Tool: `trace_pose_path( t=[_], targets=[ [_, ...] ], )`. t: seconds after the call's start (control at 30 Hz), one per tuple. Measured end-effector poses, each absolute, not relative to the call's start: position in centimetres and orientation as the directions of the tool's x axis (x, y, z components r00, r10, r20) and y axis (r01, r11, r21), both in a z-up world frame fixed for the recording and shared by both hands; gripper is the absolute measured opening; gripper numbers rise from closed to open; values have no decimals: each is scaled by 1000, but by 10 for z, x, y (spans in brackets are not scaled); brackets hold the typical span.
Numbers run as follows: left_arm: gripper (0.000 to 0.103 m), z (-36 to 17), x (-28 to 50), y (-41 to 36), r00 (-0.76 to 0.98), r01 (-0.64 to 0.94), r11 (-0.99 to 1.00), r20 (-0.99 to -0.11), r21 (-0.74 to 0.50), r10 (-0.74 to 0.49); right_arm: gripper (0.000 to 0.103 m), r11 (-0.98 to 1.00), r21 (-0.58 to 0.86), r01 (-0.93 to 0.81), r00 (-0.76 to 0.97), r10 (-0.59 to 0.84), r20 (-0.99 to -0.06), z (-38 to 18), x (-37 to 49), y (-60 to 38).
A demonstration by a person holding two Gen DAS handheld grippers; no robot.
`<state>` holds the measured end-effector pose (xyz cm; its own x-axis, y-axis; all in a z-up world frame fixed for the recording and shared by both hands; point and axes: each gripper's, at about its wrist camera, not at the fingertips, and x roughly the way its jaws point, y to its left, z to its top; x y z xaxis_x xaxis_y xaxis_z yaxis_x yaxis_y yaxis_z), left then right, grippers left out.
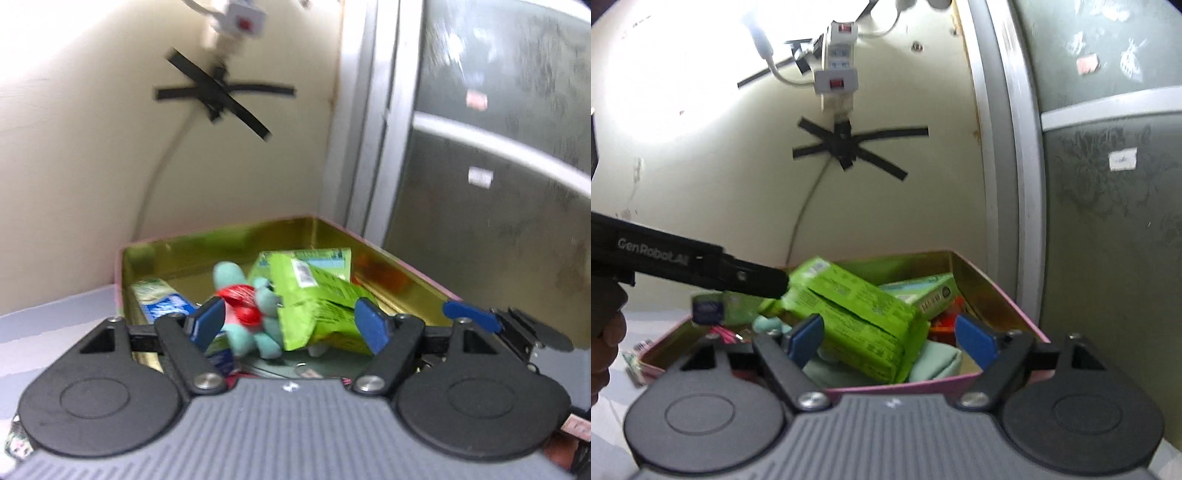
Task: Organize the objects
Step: 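Carry the snack packet into the pink tin and release it, then move the right gripper to the green tissue pack and grasp it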
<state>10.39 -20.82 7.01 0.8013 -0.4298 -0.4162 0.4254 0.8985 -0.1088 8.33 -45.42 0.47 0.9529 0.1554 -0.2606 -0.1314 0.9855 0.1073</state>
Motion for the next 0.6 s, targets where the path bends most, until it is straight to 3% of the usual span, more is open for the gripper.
trace_pose_path(
  t=[0.27, 0.6],
  targets=[
    [79, 70, 64, -126, 867, 287, 941, -371, -176, -334, 84, 965, 165, -202, 943, 238, -233, 17, 43, -426],
    [79, 10, 43, -8, 839, -14, 988, -539, -154, -72, 85, 901, 153, -406, 846, 433, -309, 8, 7, -338]
  ],
)
